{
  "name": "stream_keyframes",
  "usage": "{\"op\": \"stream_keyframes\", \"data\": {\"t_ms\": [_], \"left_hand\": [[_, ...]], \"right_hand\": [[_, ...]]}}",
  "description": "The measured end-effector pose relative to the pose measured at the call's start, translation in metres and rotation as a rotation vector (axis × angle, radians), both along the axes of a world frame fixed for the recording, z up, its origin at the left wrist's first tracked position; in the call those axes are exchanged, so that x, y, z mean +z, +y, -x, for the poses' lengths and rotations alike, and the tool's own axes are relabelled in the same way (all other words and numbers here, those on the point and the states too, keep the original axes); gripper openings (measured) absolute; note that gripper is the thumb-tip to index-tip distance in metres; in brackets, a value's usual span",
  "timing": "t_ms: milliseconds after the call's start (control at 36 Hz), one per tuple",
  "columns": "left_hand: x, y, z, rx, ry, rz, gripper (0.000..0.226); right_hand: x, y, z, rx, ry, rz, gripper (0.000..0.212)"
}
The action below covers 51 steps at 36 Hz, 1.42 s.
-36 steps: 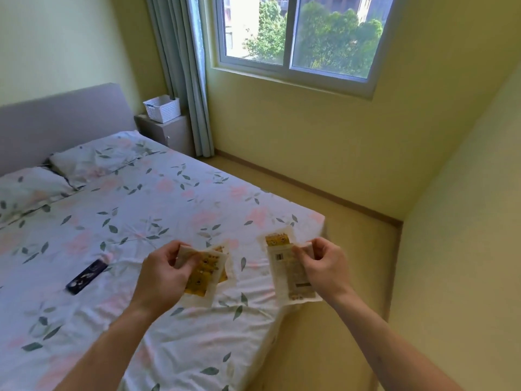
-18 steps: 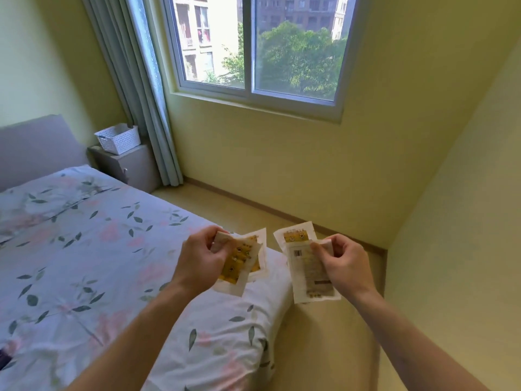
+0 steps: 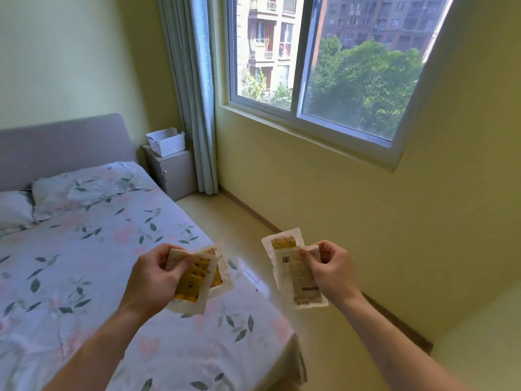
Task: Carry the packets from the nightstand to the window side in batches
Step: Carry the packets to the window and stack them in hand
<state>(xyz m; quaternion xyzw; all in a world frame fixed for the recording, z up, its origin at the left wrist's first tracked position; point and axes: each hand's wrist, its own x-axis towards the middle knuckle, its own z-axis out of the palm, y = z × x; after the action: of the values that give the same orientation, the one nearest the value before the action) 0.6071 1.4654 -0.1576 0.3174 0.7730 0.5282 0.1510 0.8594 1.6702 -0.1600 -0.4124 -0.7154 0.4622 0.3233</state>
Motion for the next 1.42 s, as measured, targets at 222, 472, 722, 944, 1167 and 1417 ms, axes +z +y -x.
{"op": "stream_keyframes", "data": {"t_ms": [222, 472, 722, 944, 1167, 1417], "left_hand": [[-0.027, 0.134, 0.016, 0.086, -0.018, -0.008, 0.004], [-0.025, 0.345, 0.007, -0.019, -0.083, -0.031, 0.003], [-0.023, 0.495, 0.027, -0.02, -0.009, -0.009, 0.005], [-0.032, 0.554, 0.067, 0.237, -0.056, 0.005, 0.007], [-0.027, 0.55, 0.115, 0.56, -0.054, -0.008, 0.005], [-0.035, 0.526, 0.212, 0.813, -0.053, -0.061, 0.004]], "right_hand": [[-0.008, 0.146, 0.017, 0.035, -0.025, -0.044, 0.026], [0.006, 0.314, 0.007, -0.005, -0.051, -0.038, 0.023], [-0.009, 0.475, 0.052, 0.067, -0.065, -0.007, 0.021], [-0.022, 0.593, 0.132, 0.235, -0.103, 0.04, 0.022], [-0.02, 0.636, 0.265, 0.479, -0.104, 0.082, 0.027], [-0.023, 0.632, 0.432, 0.71, -0.082, 0.058, 0.026]]}}
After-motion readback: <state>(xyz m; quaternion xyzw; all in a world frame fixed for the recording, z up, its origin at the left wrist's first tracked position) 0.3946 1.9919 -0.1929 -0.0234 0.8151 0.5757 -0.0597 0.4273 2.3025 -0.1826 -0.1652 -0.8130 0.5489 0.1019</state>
